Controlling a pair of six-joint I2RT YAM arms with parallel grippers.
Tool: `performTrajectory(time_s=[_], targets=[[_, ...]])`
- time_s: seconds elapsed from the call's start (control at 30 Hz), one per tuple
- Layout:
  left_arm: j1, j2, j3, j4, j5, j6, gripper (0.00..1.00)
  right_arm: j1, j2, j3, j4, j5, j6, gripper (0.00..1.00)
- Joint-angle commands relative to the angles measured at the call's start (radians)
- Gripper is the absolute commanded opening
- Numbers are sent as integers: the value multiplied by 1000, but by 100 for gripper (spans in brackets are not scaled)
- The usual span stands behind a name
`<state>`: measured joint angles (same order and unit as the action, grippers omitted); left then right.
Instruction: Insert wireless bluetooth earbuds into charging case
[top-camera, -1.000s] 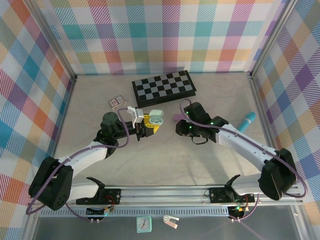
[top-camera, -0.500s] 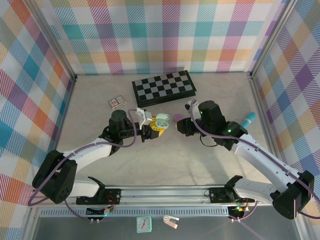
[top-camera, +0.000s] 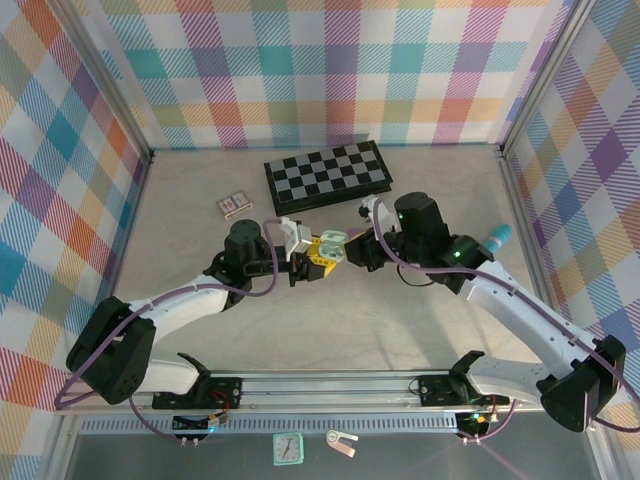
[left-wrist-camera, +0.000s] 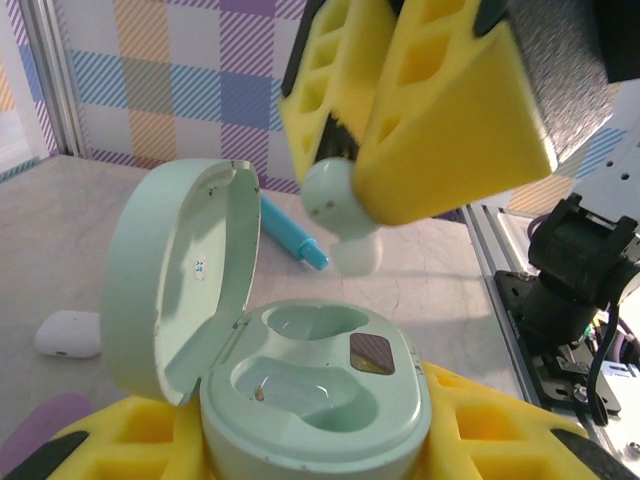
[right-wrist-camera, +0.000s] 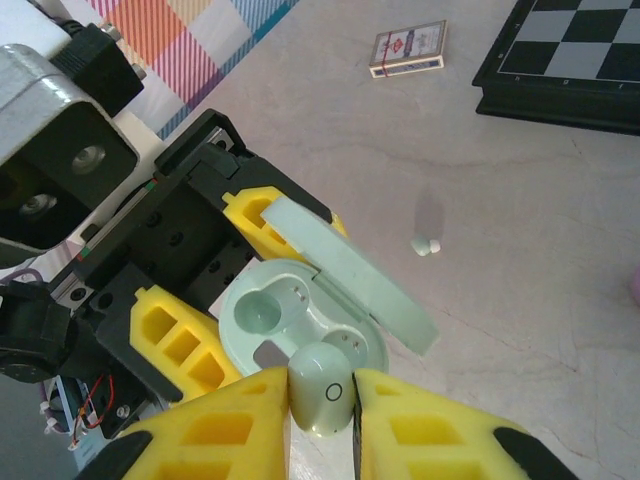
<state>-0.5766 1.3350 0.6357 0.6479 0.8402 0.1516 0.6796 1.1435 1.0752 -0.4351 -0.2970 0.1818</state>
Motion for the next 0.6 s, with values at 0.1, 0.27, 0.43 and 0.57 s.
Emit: performTrajectory(time_s=[0.1, 0.27, 0.43, 0.57], targets=[[-11, 2, 41, 10, 25, 24, 33, -2, 27, 42, -6, -39, -59, 20], [-11, -4, 43, 3, 24, 26, 33, -2, 35, 49, -40, -21, -82, 20], [-11, -12, 45, -7, 23, 32, 33, -2, 48, 66, -80, -3, -104, 20], [-11, -9, 47, -20, 20, 43, 33, -2, 51, 75, -97, 3, -120, 20]])
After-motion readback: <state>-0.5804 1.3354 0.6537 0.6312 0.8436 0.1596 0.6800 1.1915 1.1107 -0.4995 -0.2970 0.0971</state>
